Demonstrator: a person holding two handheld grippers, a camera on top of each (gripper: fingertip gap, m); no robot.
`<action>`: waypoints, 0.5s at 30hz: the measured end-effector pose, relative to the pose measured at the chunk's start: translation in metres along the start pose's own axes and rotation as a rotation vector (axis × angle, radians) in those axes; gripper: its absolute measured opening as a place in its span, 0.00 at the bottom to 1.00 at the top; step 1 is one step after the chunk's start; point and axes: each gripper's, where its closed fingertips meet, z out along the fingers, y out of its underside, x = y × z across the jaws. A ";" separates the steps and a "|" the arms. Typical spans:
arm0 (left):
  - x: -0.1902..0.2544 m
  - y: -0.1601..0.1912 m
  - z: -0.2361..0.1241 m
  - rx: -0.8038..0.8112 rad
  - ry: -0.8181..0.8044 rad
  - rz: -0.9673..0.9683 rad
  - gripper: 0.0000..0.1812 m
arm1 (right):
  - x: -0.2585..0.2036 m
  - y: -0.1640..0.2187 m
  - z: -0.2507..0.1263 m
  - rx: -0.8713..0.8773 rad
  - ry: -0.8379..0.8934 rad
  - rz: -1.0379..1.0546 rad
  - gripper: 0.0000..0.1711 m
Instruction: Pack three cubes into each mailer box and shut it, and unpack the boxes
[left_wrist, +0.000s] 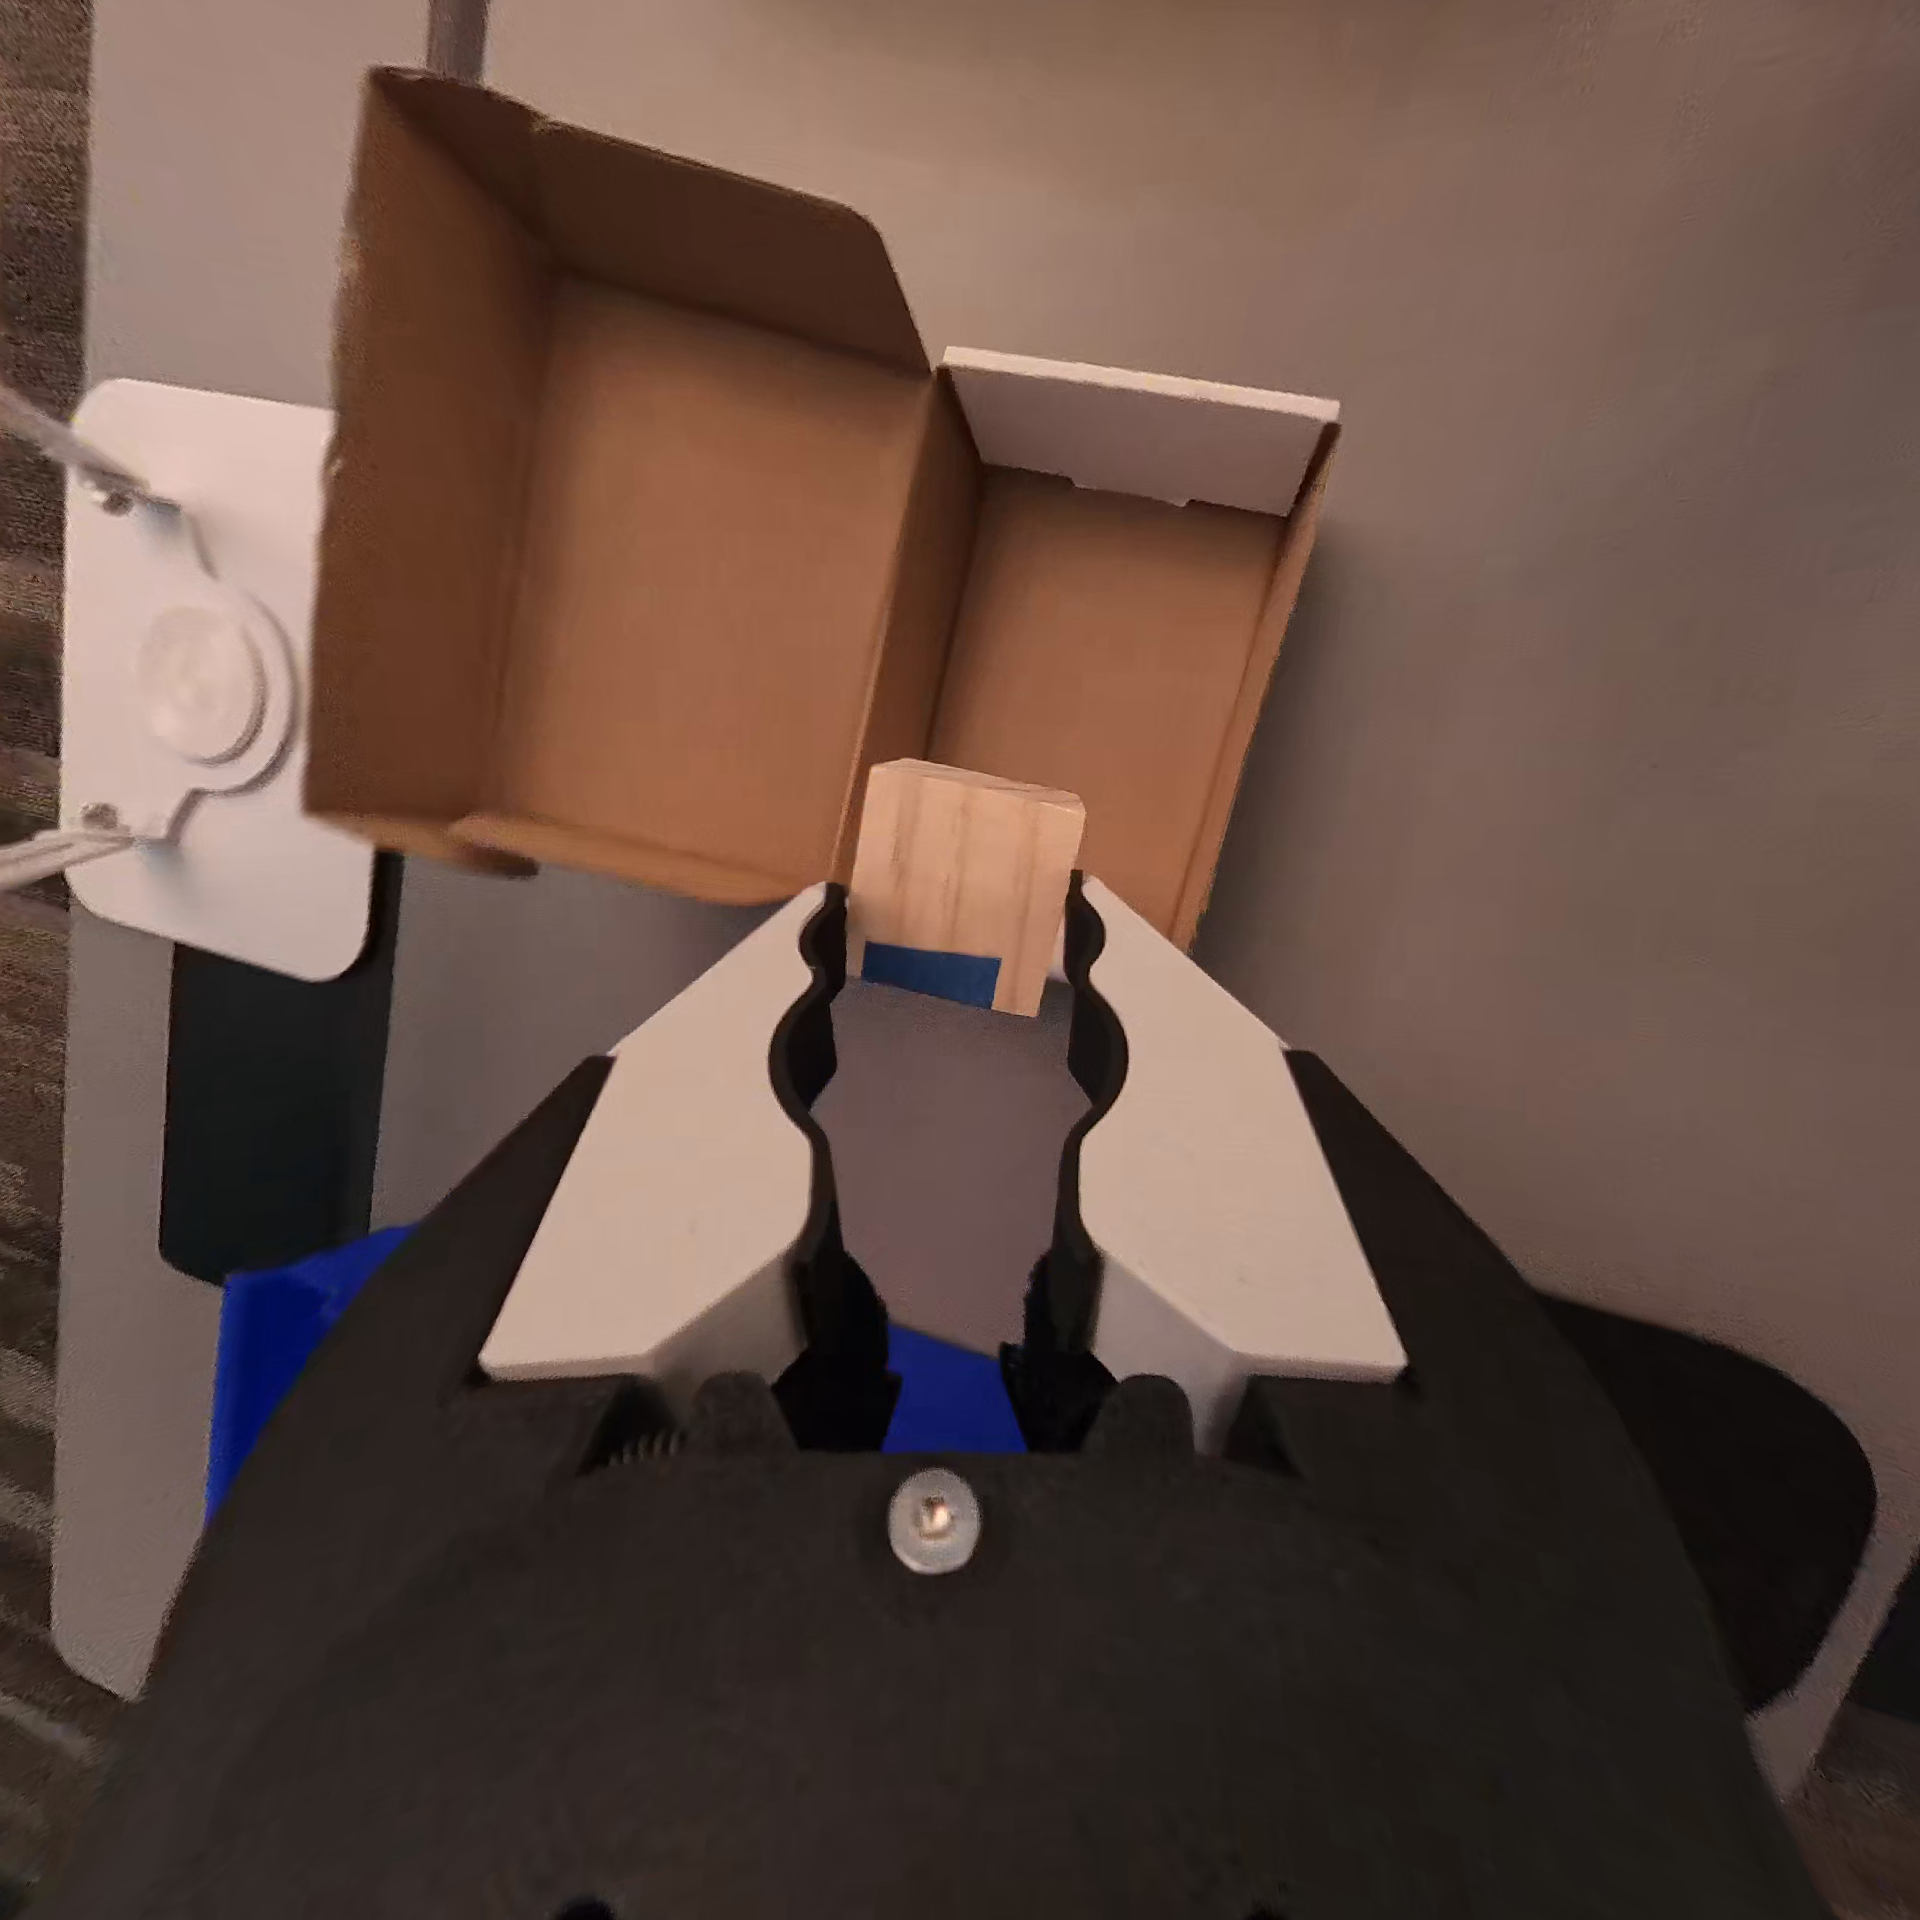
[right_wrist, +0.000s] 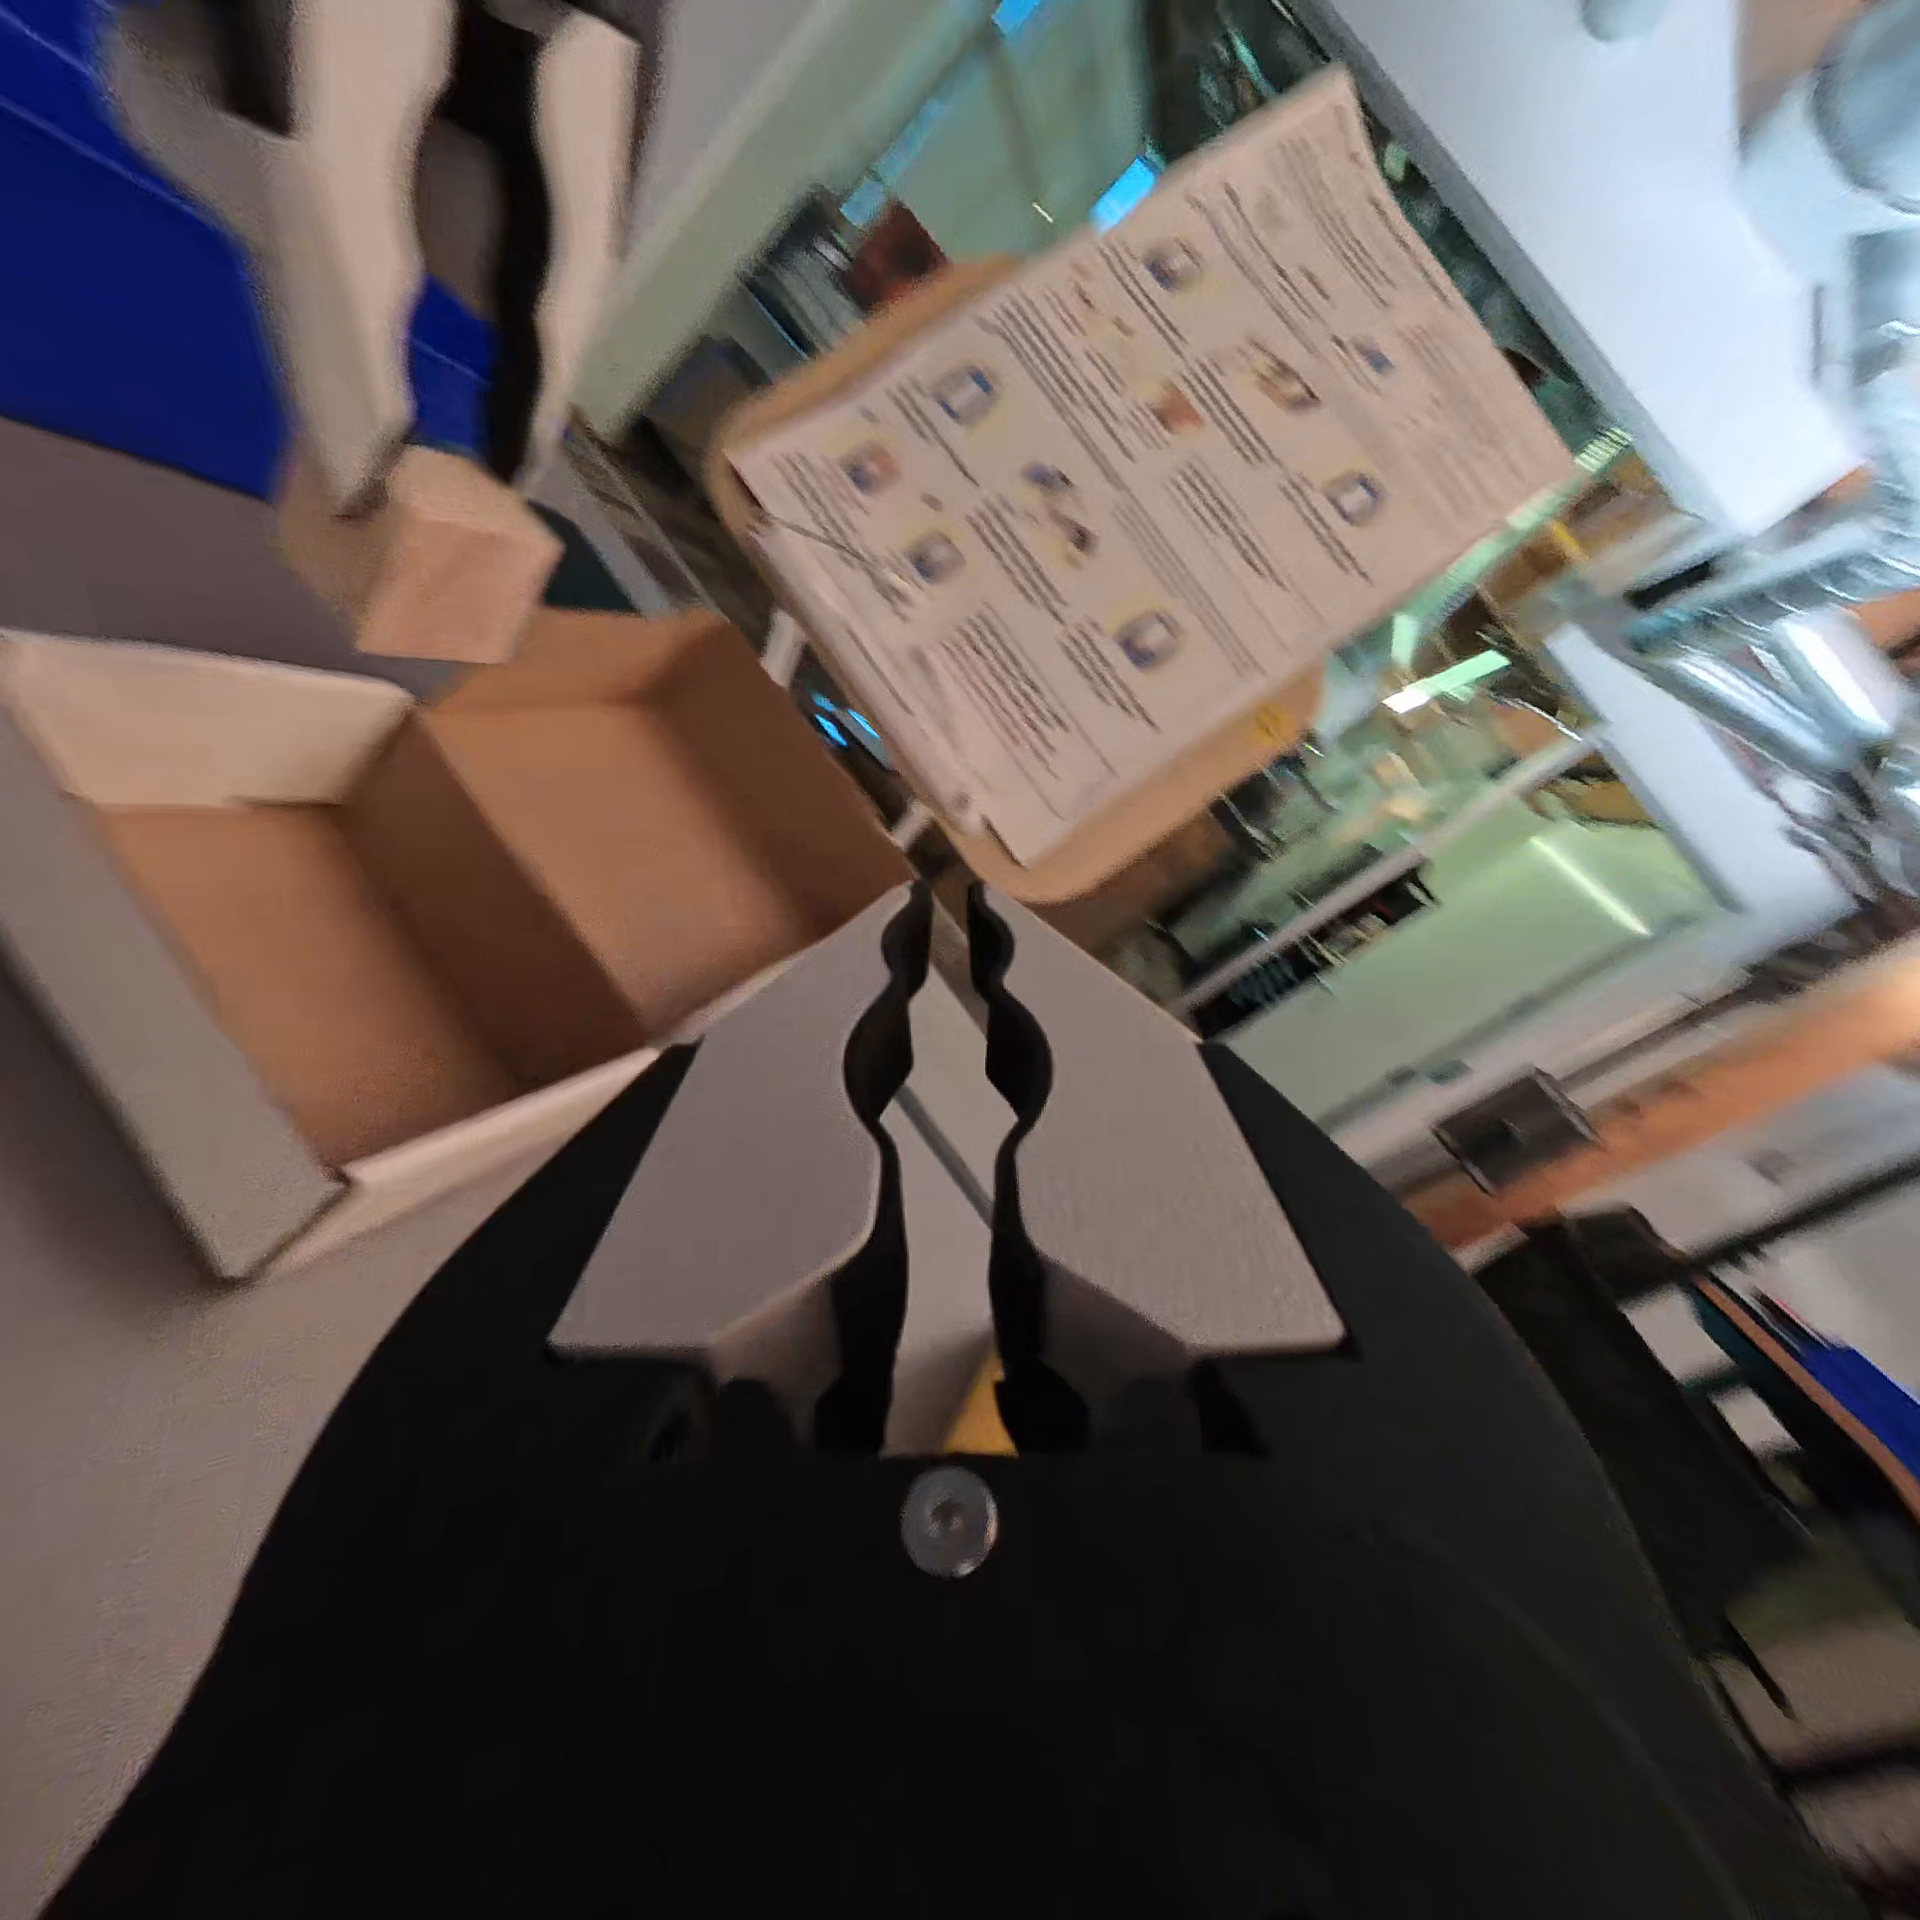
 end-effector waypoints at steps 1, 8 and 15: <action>0.002 -0.005 0.012 -0.013 -0.001 0.007 0.23 | 0.009 0.010 0.000 -0.036 0.048 0.000 0.01; 0.018 -0.027 0.087 -0.111 0.052 0.084 0.23 | 0.019 0.044 0.006 -0.180 0.116 0.052 0.00; 0.029 -0.032 0.121 -0.142 0.113 0.125 0.23 | 0.026 0.069 0.009 -0.322 0.188 0.070 0.02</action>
